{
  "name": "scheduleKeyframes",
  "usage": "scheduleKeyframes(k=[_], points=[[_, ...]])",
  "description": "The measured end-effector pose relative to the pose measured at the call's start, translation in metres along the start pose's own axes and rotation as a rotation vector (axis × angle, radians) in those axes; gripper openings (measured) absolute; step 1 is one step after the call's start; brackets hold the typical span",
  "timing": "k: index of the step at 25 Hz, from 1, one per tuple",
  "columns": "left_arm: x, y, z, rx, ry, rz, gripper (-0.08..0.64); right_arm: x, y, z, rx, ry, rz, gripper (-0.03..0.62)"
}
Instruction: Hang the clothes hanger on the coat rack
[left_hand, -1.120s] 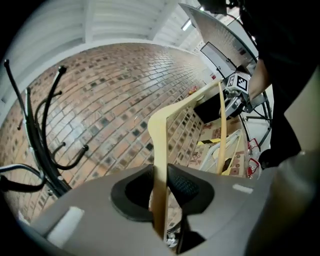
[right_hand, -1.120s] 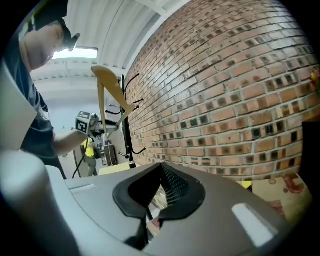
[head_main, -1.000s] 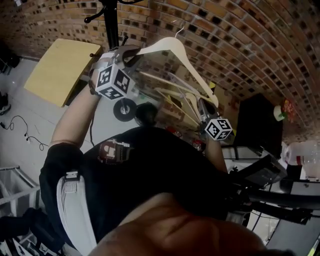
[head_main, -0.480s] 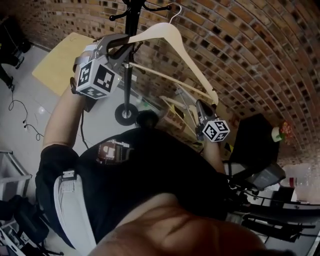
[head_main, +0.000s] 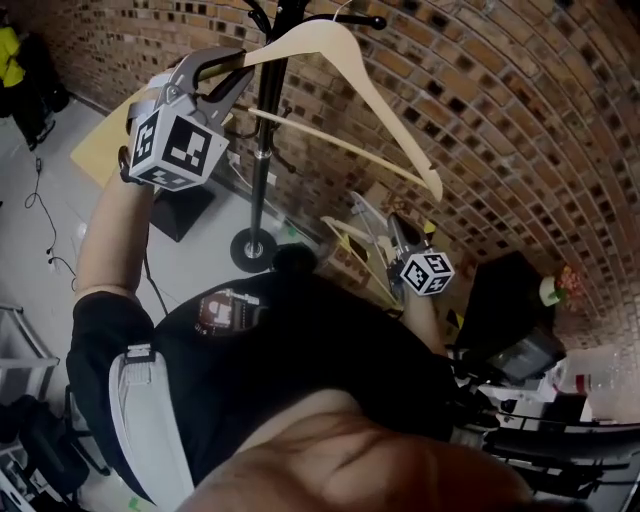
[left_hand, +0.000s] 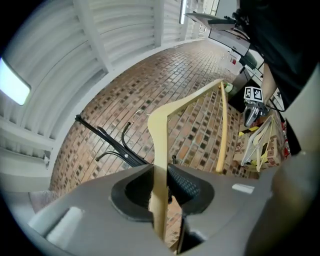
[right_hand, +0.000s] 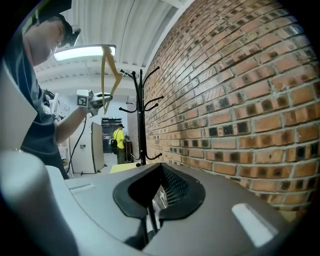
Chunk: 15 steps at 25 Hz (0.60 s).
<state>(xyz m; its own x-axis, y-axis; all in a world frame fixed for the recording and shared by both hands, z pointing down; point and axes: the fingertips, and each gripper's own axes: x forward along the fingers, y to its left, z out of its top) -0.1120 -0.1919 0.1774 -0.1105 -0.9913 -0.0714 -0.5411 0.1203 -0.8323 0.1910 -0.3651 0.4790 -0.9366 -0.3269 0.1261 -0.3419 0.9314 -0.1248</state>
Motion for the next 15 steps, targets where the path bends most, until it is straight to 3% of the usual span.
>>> scheduleKeyframes(k=[8, 15], points=[[0.010, 0.093, 0.019, -0.006, -0.016, 0.077, 0.087, 0.010, -0.008, 0.003, -0.001, -0.007, 0.004, 0.014], [0.026, 0.130, 0.011, 0.013, 0.009, 0.080, 0.087, 0.021, -0.010, 0.011, -0.031, -0.016, 0.004, 0.014]])
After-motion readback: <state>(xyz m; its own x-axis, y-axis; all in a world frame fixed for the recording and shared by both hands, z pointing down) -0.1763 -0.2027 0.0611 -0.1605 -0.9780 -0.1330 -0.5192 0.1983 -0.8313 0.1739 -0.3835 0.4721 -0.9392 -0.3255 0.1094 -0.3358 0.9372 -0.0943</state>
